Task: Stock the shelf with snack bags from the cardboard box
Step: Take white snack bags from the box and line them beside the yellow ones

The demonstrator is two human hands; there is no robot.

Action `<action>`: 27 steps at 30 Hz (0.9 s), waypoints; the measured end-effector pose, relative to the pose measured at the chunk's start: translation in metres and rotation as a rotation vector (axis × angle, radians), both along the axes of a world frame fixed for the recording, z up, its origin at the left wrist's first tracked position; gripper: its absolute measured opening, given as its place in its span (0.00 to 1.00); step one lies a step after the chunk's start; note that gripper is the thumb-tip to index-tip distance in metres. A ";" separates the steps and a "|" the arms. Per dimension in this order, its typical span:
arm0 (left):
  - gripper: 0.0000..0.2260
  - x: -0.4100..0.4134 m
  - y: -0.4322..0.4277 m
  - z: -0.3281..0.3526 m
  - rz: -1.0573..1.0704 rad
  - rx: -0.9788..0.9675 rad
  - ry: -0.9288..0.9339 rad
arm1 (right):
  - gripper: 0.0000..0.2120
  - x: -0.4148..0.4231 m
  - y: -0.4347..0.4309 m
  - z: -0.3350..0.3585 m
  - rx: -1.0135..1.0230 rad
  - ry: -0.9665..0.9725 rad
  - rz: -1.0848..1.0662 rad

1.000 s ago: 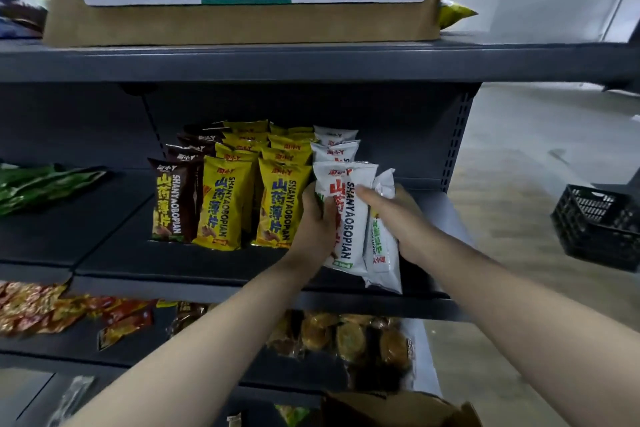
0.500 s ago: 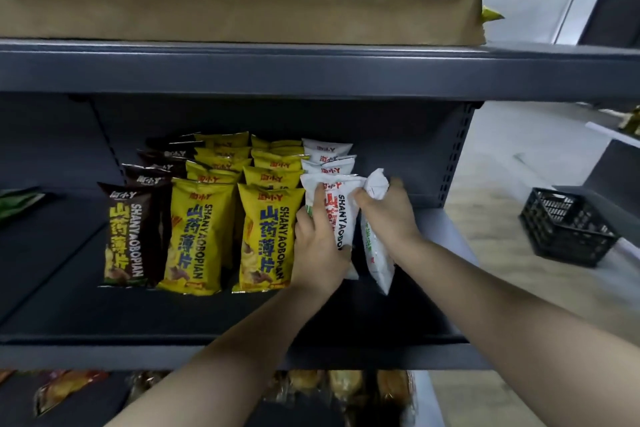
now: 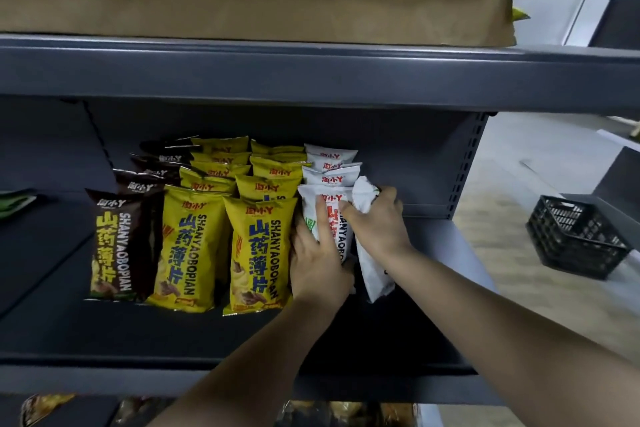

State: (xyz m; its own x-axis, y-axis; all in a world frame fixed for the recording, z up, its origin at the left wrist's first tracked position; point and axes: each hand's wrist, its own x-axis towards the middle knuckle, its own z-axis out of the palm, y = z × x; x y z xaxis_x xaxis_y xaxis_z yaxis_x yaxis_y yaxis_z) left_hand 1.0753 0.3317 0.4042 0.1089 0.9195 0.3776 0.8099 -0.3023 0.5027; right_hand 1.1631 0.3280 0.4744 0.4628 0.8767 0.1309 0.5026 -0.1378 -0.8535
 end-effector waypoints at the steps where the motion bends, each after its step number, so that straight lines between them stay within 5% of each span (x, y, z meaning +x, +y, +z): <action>1: 0.51 -0.001 -0.001 -0.003 0.026 0.048 0.037 | 0.28 0.000 0.000 0.000 0.008 0.010 -0.012; 8: 0.49 0.009 -0.003 -0.018 0.099 0.244 0.061 | 0.25 0.003 -0.004 -0.004 0.092 0.041 -0.077; 15: 0.50 0.010 0.004 -0.018 0.103 0.203 0.081 | 0.25 0.006 -0.009 -0.008 0.141 0.080 -0.095; 21: 0.41 0.004 -0.014 -0.012 0.116 0.224 0.107 | 0.22 0.007 -0.015 -0.001 0.236 0.109 -0.160; 24: 0.30 -0.002 -0.038 -0.001 -0.056 0.337 0.056 | 0.21 0.005 -0.021 0.005 0.320 0.131 -0.163; 27: 0.29 -0.007 -0.062 0.018 -0.413 0.183 -0.101 | 0.26 0.000 -0.032 0.009 0.396 0.135 -0.139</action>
State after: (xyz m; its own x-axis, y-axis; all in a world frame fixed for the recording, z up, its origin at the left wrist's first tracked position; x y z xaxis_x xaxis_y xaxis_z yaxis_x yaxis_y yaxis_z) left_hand 1.0684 0.2696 0.4224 0.4058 0.7243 0.5574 0.5527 -0.6802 0.4814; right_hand 1.1630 0.2963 0.4831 0.6088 0.6994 0.3744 0.3824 0.1548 -0.9109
